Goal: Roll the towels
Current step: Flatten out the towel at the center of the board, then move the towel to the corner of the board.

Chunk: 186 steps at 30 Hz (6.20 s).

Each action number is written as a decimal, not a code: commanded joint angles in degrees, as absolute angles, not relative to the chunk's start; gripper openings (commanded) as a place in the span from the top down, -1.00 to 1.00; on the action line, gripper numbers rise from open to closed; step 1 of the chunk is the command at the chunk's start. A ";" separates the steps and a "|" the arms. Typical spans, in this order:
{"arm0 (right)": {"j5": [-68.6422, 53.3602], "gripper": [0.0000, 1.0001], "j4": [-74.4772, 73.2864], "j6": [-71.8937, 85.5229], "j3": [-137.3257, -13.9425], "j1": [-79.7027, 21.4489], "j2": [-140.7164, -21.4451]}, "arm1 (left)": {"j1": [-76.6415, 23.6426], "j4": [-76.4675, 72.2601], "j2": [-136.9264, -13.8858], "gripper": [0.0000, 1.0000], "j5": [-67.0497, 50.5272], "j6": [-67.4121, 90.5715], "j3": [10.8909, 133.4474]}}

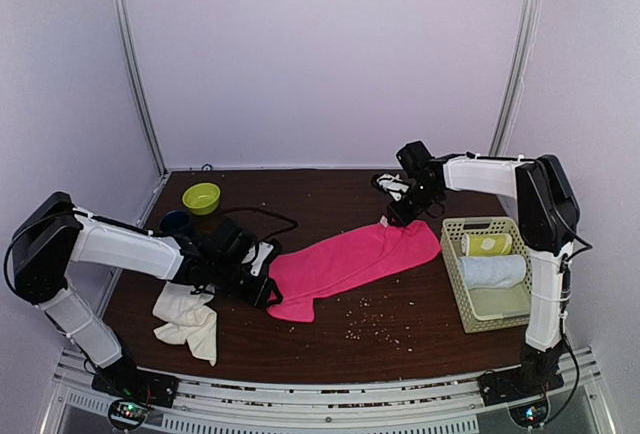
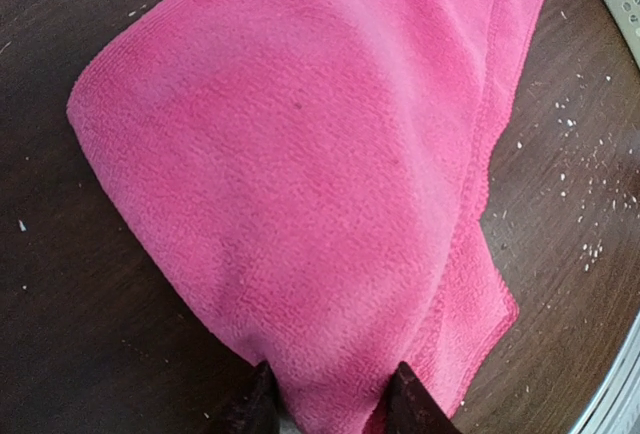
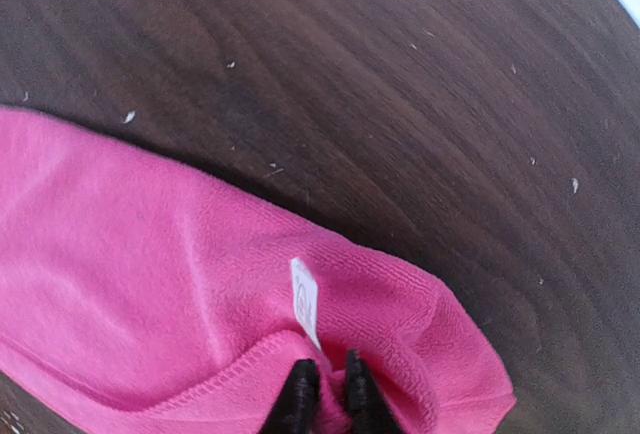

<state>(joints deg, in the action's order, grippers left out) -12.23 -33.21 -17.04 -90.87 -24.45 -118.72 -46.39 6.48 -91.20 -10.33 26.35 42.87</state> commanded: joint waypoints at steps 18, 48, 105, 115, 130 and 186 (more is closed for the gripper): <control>-46.29 1.00 -23.43 -5.14 -101.76 -20.20 -88.42 | -45.53 34.86 -74.37 0.84 9.34 12.05 69.30; -32.18 1.00 -18.32 -1.93 -86.73 -13.09 -107.06 | -53.30 33.68 -91.42 -0.12 0.31 2.59 59.22; -33.50 1.00 -27.37 -8.12 -71.73 -2.03 -86.82 | -45.16 31.92 -74.39 1.00 29.96 7.94 64.74; -41.33 1.00 -24.49 -7.44 -69.71 -1.93 -69.72 | -45.16 35.24 -57.88 1.00 27.31 5.68 69.68; -49.30 1.00 -28.91 -8.57 -64.86 -1.92 -62.23 | -45.06 38.34 -51.63 1.00 28.92 5.61 67.86; -13.34 0.36 -41.93 -22.16 -89.18 -17.23 -112.56 | -28.91 34.83 -103.10 0.18 -3.83 14.22 69.64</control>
